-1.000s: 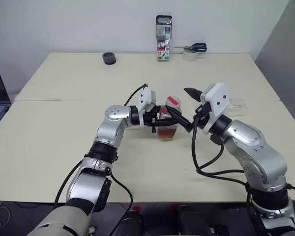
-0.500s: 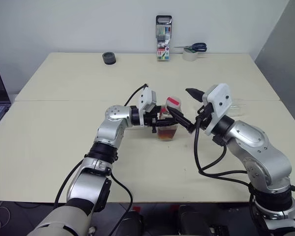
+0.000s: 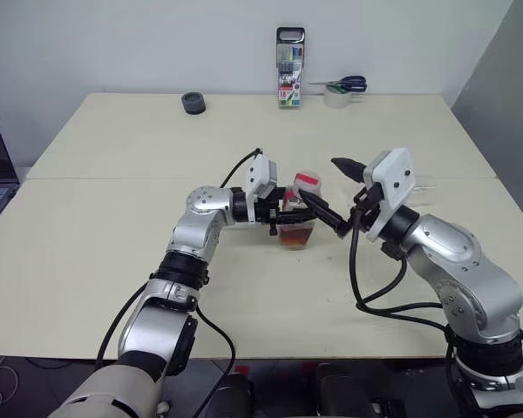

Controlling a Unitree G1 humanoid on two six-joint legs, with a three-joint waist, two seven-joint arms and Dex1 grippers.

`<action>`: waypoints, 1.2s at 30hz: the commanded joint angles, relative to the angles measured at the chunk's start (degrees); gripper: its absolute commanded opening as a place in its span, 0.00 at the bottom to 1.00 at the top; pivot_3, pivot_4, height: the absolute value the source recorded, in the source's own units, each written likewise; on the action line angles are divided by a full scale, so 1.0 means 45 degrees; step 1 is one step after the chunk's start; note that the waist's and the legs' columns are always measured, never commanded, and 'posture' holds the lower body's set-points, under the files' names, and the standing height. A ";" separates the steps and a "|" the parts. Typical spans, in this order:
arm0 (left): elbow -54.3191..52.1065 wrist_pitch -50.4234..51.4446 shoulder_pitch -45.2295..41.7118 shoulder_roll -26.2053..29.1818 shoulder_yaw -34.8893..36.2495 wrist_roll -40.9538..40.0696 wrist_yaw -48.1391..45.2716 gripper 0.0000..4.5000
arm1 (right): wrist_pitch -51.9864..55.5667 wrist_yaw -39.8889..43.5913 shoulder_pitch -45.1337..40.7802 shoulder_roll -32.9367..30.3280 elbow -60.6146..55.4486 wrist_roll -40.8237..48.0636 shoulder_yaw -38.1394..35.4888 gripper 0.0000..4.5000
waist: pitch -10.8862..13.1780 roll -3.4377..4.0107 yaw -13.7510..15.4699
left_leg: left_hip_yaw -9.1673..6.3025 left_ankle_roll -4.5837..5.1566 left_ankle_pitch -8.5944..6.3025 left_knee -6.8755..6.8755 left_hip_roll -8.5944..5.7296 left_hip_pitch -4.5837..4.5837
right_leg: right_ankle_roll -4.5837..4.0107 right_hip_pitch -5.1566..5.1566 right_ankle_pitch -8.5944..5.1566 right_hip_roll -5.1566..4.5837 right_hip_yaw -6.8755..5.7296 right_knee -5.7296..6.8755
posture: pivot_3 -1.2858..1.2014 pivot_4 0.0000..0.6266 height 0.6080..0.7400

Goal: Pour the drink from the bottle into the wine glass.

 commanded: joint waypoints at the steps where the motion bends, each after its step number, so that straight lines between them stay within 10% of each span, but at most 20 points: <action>1: -0.0321 -0.0263 -0.0242 0.0055 0.0230 -0.0208 -0.0069 0.38 | -0.0019 -0.0214 0.0046 -0.0239 -0.0207 -0.0150 -0.0698 0.96 | 0.0000 0.0000 0.0000 | 0.0000 0.0000 0.0000 0.0000 0.0000 0.0000 | 0.0000 0.0000 0.0000 0.0000 0.0000 0.0000 | 0.52 0.24 1.00; 36: -0.0293 -0.0378 -0.0193 0.0030 0.0208 -0.0179 0.0055 0.38 | 0.0103 0.0093 0.0102 -0.0505 -0.0503 0.0347 -0.0812 0.96 | 0.0000 0.0000 0.0001 | 0.0001 0.0000 0.0000 0.0001 0.0000 0.0000 | 0.0000 0.0000 0.0000 0.0000 -0.0001 0.0001 | 0.52 0.24 1.00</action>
